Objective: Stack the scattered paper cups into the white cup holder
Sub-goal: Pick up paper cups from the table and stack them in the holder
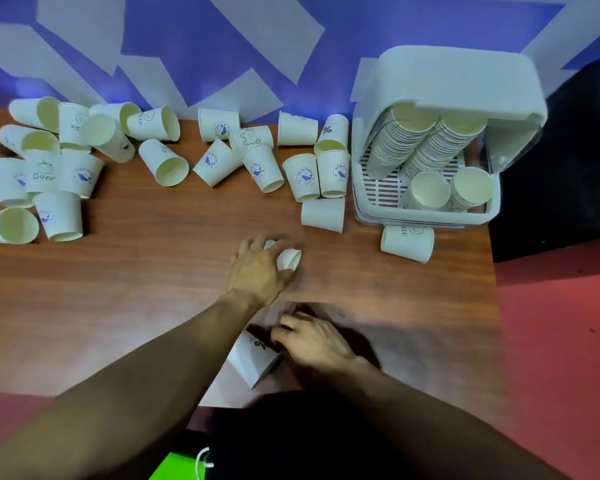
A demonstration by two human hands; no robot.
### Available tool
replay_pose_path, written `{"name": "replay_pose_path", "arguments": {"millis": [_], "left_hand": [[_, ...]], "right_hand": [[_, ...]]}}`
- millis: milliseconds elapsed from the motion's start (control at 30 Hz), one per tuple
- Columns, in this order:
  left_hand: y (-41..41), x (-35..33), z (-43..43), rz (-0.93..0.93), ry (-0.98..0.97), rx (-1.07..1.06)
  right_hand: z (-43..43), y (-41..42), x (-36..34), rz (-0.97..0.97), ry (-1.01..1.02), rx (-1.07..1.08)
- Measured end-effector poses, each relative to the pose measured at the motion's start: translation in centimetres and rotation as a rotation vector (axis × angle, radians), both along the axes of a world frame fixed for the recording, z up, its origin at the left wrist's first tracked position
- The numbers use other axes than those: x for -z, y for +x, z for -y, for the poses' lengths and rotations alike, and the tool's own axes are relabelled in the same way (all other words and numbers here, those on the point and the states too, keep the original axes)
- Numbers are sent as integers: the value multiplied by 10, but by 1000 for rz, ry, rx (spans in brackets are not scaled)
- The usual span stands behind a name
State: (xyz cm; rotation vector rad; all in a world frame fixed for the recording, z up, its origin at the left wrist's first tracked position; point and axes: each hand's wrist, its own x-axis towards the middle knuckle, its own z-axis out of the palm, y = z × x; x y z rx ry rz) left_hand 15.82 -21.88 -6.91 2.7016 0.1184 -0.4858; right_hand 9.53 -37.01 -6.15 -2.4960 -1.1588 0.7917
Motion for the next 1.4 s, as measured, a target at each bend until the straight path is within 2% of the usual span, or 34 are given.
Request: {"name": "replay_pose_path", "arguments": {"millis": [167,300,500,633,767,900,1067,1300,1400], "left_hand": [[2,1,-5,54,-68,12],[3,-3,-7,89,-48,81],[8,-5,-9,71,134,326],[20,-14,-6,42,37,268],[27,-21,-8,39,24,196],[22,-21,-15,-24,41,163],[17,-24,-14,-85,44,103],[12,-29,-25,-147,28,127],[13,-22,-31,-104,50,179]], "right_hand": [[-5,1,2,-1,69,-37],[-12,-13,5,38,171,-54],[-26,-7,5,74,90,45],[-20,8,-4,19,40,136],[-19,10,-13,-4,51,105],[-34,-9,-21,-240,-47,454],[-51,-16,-20,-417,-165,639],[-59,-3,-2,-648,29,1007],[-55,0,0,-615,74,1054]]}}
